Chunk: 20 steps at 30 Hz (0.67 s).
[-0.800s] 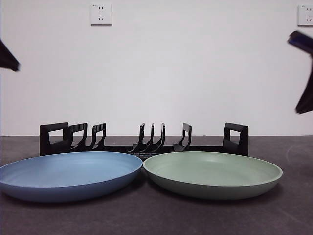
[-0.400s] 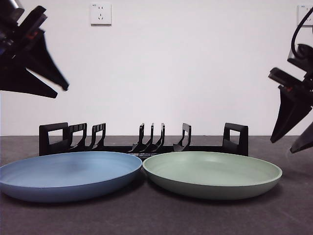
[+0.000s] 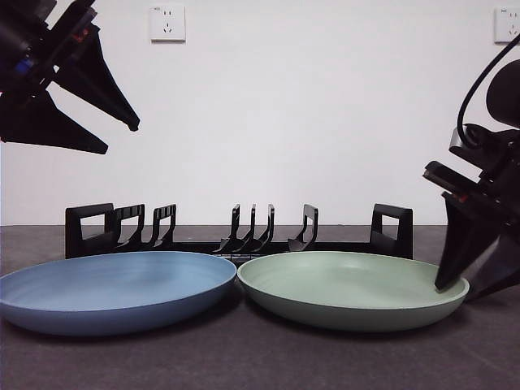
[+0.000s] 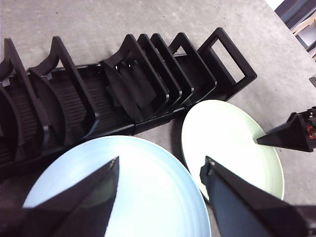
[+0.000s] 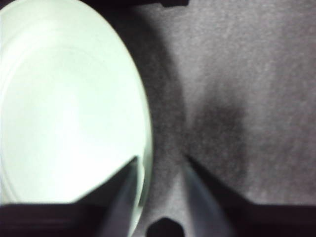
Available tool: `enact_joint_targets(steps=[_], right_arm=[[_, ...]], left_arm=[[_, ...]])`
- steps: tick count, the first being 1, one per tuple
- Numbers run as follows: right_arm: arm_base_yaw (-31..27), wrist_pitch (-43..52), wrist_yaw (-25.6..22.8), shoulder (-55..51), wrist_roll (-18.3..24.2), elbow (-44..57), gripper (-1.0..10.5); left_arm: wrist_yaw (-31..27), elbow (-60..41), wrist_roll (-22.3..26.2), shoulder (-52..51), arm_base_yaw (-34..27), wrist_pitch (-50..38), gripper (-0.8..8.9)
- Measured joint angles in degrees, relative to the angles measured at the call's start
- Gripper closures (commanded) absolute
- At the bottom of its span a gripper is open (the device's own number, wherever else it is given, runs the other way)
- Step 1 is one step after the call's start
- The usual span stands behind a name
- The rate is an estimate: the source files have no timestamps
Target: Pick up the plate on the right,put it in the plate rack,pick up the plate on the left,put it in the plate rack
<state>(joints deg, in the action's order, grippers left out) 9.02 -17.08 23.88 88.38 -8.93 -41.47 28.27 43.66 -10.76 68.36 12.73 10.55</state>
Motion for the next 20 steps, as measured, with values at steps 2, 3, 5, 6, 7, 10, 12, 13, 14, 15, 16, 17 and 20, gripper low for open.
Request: enact_joint_targets(steps=[2, 3, 5, 6, 7, 10, 12, 13, 14, 15, 16, 17, 20], right_arm=[[0.07, 0.04, 0.13, 0.11, -0.02, 0.00, 9.6], [0.13, 0.20, 0.17, 0.04, -0.42, 0.00, 9.6], [0.13, 0.02, 0.13, -0.94, -1.25, -0.04, 9.6], [0.13, -0.24, -0.09, -1.62, -1.36, -0.04, 9.6], [0.13, -0.42, -0.31, -2.29, -1.49, -0.04, 9.6], [0.13, -1.05, -0.48, -5.51, -2.43, -0.04, 9.6], [0.09, -1.60, -0.52, -8.44, -2.78, -0.04, 9.6], [0.09, -1.77, -0.50, -9.68, -2.86, -0.04, 9.6], [0.09, -1.90, -0.50, -11.17, -3.08, -0.04, 9.6], [0.09, -2.10, -0.48, -12.50, -3.37, -0.11, 9.6], [0.09, -2.38, -0.48, -13.46, -3.58, -0.24, 9.6], [0.09, -2.93, -0.48, -14.25, -3.78, -0.70, 9.6], [0.09, -5.86, -0.50, -14.78, -4.20, -3.74, 9.6]], left_arm=[[0.07, 0.00, 0.04, 0.00, 0.22, 0.00, 5.31], [0.37, 0.04, 0.39, 0.00, 0.63, 0.02, 5.31], [1.14, 0.48, 2.43, 0.00, 2.21, 0.07, 5.31], [1.36, 0.83, 3.61, 0.00, 3.17, 0.02, 5.30], [1.40, 1.20, 4.68, 0.00, 4.11, 0.07, 5.30], [1.38, 3.52, 8.72, 0.00, 7.76, 0.26, 5.30], [1.20, 5.60, 11.82, 0.00, 10.49, 0.92, 5.30], [0.68, 6.51, 13.16, 0.00, 11.76, 1.42, 5.30], [-0.52, 7.58, 14.75, 0.00, 13.40, 2.29, 5.30], [-1.77, 8.61, 16.44, 0.00, 15.17, 3.04, 5.30], [-2.95, 9.46, 17.99, 0.00, 16.83, 3.69, 5.30], [-4.24, 10.38, 19.91, 0.00, 18.84, 4.55, 5.30], [-9.51, 12.81, 25.81, 0.00, 25.22, 7.41, 5.30]])
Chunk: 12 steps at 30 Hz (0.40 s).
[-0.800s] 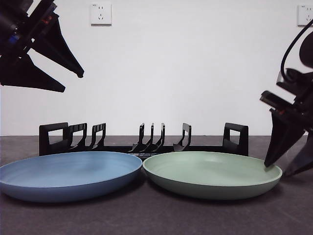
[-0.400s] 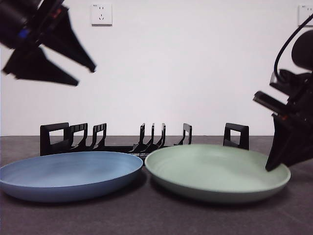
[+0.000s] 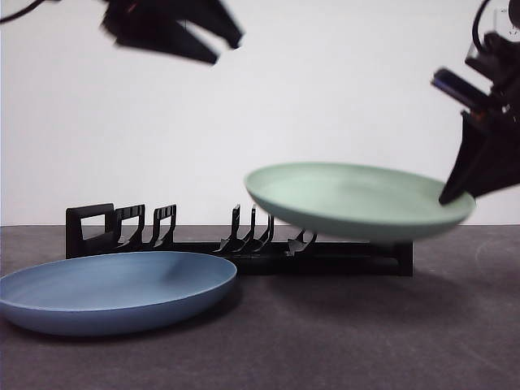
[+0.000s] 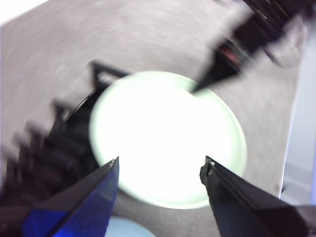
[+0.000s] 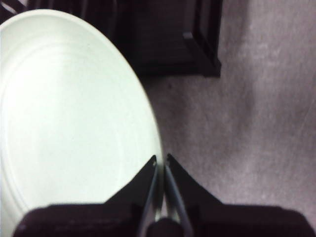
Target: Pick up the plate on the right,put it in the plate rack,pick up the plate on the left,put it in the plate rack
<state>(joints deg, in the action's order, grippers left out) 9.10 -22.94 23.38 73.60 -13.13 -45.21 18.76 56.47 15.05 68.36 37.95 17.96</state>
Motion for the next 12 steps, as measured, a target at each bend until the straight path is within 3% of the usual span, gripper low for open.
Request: enact_joint_targets(steps=[6, 12], right_arm=[[0.20, -6.58, 0.00, 0.04, -0.15, -7.39, 9.6], [1.16, -12.96, 0.00, 0.04, 0.33, -12.90, 9.6]], left_arm=[[-15.32, 0.83, 10.43, 0.26, 14.56, 1.57, 5.30], [-26.88, 0.83, 14.43, 4.09, 22.77, 2.19, 5.31]])
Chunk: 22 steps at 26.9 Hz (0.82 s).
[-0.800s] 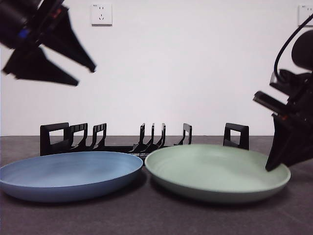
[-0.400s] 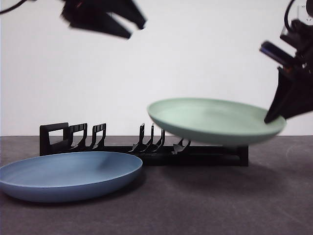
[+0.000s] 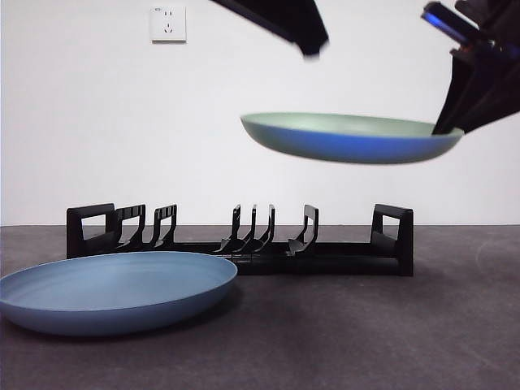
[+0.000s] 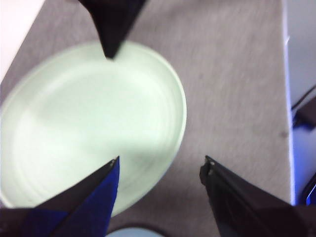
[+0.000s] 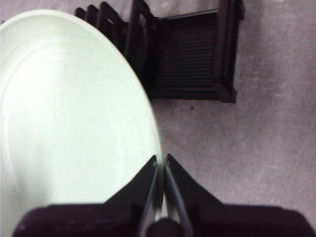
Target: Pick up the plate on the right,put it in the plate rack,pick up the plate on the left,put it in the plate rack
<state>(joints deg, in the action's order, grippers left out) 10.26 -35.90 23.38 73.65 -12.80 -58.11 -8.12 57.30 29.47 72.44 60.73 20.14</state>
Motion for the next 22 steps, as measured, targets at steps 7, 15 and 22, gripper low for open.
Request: enact_joint_targets(steps=[7, 15, 22], right_arm=[[2.54, -2.58, 0.22, -0.02, 0.39, -1.16, 9.6], [3.23, -2.91, 0.04, 0.00, 0.66, -1.16, 9.6], [3.23, -2.67, -0.26, 0.00, 1.05, -1.16, 9.6]], left_arm=[[-3.89, 0.00, 1.42, 6.45, 1.11, 0.17, 5.31], [-3.96, 0.00, 1.64, 10.08, 1.11, 0.17, 8.22], [-3.45, 0.00, 3.39, 10.14, 1.38, -0.28, 8.21]])
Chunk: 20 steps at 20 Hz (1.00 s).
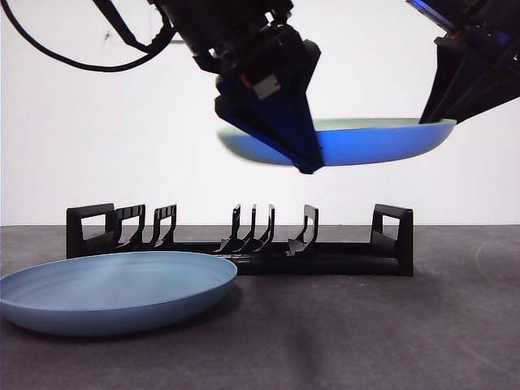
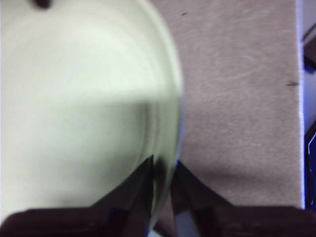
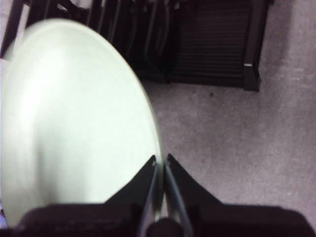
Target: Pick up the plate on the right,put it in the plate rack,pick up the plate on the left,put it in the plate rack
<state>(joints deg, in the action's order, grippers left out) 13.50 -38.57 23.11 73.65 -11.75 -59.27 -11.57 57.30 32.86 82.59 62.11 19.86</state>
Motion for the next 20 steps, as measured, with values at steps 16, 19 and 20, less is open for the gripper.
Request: enact_joint_targets(steps=[16, 19, 20], right_arm=[[0.00, 17.70, -11.08, -7.72, -0.92, -0.13, 7.0], [-0.09, 17.64, -15.72, -9.53, -0.94, -0.13, 7.0], [-0.07, 17.64, -15.82, -9.66, -0.92, -0.13, 7.0]], left_arm=[[2.19, -0.04, -24.87, -3.48, -4.20, -8.72, 8.22], [8.81, -0.04, -30.60, -6.21, -12.15, -10.75, 8.22], [11.78, -0.04, -31.95, -6.49, -15.10, -12.24, 8.22]])
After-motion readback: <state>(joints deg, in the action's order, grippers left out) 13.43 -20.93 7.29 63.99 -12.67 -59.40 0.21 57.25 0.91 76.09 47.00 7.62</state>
